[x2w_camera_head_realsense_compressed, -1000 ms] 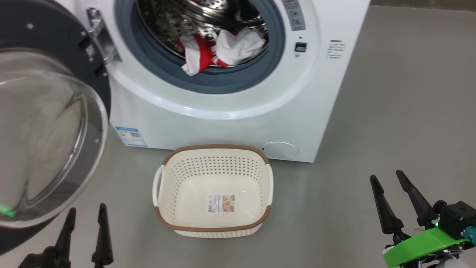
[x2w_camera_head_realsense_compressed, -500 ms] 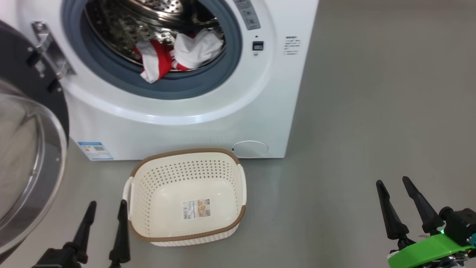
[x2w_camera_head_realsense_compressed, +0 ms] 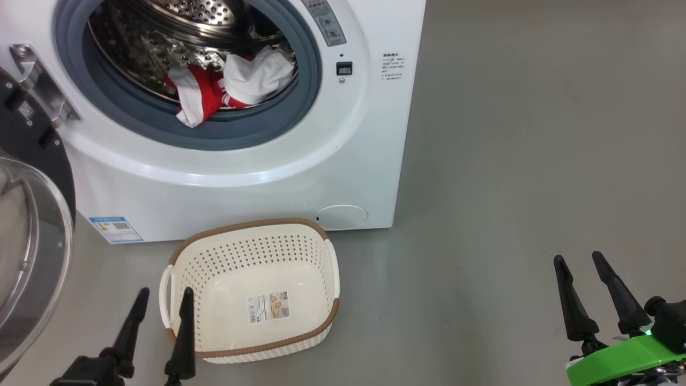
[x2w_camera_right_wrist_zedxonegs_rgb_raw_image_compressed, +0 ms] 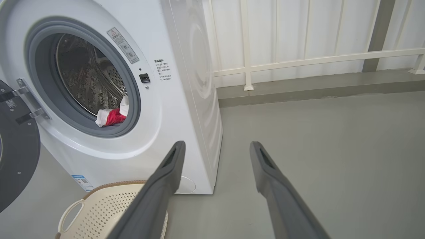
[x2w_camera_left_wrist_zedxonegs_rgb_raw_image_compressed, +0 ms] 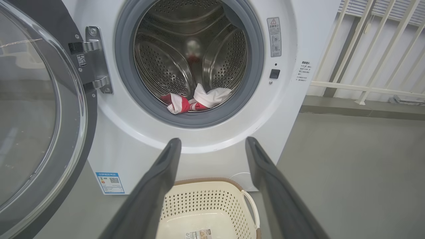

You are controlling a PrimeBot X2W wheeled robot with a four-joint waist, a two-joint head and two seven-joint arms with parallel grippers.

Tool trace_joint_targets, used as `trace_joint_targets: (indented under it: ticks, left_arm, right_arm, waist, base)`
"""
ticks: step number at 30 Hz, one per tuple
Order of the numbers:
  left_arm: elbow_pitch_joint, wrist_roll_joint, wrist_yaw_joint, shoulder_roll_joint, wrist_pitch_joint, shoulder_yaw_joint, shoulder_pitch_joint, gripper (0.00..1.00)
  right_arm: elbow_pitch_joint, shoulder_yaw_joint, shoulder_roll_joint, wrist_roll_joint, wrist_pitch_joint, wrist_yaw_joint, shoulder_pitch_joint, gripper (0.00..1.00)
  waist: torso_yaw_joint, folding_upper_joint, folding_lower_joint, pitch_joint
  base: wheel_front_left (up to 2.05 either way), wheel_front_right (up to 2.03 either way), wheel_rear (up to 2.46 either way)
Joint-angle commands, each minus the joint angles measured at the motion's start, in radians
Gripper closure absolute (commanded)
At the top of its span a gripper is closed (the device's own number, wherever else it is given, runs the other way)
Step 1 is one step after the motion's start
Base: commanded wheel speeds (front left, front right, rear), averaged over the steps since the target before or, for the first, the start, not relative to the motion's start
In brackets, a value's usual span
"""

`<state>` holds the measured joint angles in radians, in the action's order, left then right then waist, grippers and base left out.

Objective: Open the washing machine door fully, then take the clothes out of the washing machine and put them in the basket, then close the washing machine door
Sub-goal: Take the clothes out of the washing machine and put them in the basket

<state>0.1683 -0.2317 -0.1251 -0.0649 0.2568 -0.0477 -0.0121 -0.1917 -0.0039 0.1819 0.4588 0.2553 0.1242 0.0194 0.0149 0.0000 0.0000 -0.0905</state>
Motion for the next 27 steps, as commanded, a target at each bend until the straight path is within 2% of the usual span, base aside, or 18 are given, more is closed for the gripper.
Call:
trace_joint_targets:
  ticks: [1,21,27]
  left_arm:
    - [-0.029,-0.003,-0.006,-0.019,0.005,-0.027,-0.001,0.0]
    - [-0.031,-0.036,-0.006,-0.031,0.005,-0.006,-0.005,0.0]
    - [-0.03,-0.046,-0.006,-0.042,0.005,0.006,-0.005,0.0]
  right_arm:
    - [0.028,0.011,0.013,-0.015,0.006,0.007,0.007,0.0]
    - [0.028,0.012,0.009,-0.016,0.006,0.007,0.005,0.0]
    - [0.027,0.017,0.01,-0.015,0.006,0.007,0.007,0.0]
  waist:
    - [0.0,0.0,0.0,0.003]
    - [-0.005,0.0,0.0,0.005]
    - [-0.005,0.0,0.0,0.006]
  base:
    - [0.0,0.0,0.0]
    - [0.0,0.0,0.0]
    - [0.44,-0.52,0.08]
